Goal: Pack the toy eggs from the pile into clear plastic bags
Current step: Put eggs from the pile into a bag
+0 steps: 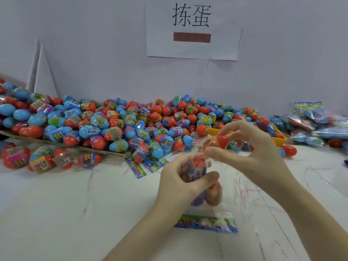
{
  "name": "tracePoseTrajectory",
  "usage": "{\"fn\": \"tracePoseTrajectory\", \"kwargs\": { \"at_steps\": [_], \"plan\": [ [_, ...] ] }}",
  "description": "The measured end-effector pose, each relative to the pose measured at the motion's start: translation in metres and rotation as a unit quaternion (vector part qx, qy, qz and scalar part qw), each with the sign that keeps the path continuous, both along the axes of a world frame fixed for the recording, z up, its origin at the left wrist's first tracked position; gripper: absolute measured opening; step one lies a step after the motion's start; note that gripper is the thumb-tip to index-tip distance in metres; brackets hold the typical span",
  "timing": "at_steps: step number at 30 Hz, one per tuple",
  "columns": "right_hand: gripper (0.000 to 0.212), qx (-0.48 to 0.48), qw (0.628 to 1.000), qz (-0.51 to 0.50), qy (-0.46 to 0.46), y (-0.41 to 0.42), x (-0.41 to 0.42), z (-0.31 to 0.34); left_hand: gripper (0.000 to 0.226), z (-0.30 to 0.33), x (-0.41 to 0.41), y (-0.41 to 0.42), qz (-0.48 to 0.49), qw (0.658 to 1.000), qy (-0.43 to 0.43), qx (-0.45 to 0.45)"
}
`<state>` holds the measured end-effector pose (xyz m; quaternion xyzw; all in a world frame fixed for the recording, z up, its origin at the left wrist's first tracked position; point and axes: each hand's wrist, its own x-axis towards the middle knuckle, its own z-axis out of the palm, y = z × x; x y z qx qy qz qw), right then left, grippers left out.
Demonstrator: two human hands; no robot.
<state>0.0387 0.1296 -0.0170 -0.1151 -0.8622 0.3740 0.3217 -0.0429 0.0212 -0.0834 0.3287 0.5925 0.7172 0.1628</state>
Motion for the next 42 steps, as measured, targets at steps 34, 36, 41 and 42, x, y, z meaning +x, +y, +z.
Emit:
{"fn": "tracePoseTrajectory", "kwargs": {
  "at_steps": [34,36,41,42],
  "plan": [
    [0.032,0.080,0.995,0.022,-0.058,0.002,0.005,-0.002,0.034,0.009,0.009,-0.005,-0.160,0.983,-0.064,-0.068],
    [0.034,0.055,0.997,0.033,-0.052,0.003,0.007,-0.003,0.036,0.011,0.009,-0.007,-0.174,0.980,-0.051,-0.077],
    [0.032,0.042,0.997,0.040,-0.048,0.004,0.007,-0.003,0.034,0.017,0.009,-0.006,-0.099,0.995,-0.027,-0.016],
    [0.031,0.046,0.997,0.039,-0.049,0.003,0.007,-0.003,0.026,0.017,0.008,-0.006,-0.067,0.997,-0.027,0.002]
  ]
}}
